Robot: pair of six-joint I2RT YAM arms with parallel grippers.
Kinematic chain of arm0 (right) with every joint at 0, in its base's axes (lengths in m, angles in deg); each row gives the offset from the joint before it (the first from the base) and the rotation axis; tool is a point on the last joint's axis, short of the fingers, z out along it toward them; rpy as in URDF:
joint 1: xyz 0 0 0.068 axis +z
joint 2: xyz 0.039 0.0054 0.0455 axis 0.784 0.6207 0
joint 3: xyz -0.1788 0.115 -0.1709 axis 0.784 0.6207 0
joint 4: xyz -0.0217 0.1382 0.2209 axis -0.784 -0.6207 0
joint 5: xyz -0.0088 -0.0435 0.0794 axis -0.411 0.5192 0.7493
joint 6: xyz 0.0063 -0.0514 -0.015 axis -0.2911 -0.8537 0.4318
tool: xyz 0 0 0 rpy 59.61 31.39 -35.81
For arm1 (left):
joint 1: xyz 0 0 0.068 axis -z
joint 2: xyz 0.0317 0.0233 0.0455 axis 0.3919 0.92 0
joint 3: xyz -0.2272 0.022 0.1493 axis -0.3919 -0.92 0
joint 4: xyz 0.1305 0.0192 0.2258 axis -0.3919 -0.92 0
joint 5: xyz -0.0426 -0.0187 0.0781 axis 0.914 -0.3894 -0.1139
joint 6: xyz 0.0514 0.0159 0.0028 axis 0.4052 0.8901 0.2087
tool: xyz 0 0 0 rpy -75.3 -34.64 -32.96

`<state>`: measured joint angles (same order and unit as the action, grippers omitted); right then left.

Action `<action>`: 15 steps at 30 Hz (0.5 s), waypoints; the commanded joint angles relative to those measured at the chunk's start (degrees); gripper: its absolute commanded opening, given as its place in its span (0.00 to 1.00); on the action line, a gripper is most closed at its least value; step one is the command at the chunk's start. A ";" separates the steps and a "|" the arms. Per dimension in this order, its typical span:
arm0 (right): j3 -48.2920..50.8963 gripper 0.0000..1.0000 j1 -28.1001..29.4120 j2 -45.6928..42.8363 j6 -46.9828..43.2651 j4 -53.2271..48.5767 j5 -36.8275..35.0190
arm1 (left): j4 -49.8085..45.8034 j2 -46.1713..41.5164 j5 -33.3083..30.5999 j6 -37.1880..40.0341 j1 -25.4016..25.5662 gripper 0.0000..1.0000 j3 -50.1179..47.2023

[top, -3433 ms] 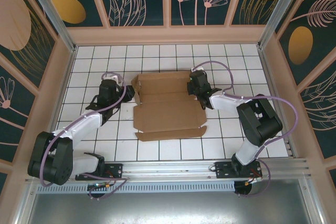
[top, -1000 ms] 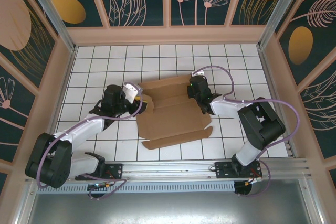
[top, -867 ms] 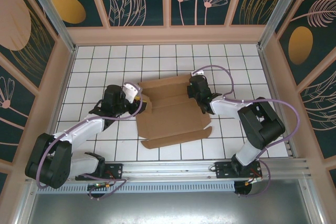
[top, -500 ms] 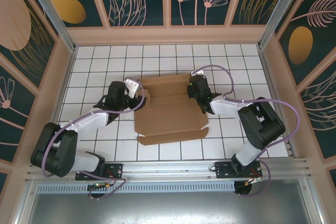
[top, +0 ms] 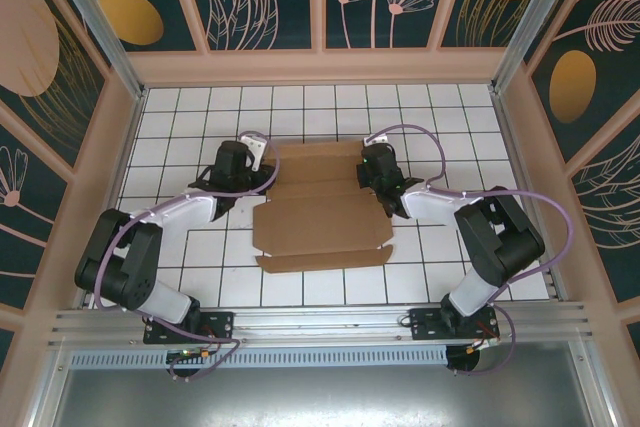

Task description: Fold the paper box

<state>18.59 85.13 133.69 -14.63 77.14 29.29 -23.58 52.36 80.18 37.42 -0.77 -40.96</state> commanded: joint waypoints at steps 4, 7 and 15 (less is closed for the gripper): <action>1.30 0.00 1.99 -0.92 2.63 -7.64 -3.04 | -2.35 0.32 -9.95 -2.35 0.02 0.21 0.98; 1.17 0.00 3.10 -1.53 3.62 -8.00 -5.21 | -3.73 0.86 -15.20 -4.38 0.02 0.14 1.64; -2.12 0.00 5.67 -2.58 10.33 -12.17 -13.79 | -5.04 1.70 -21.98 -10.08 1.08 0.07 2.90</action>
<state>18.13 90.77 132.37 -9.58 72.18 23.80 -26.01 53.38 66.80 31.22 1.11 -39.14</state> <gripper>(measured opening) 0.098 0.104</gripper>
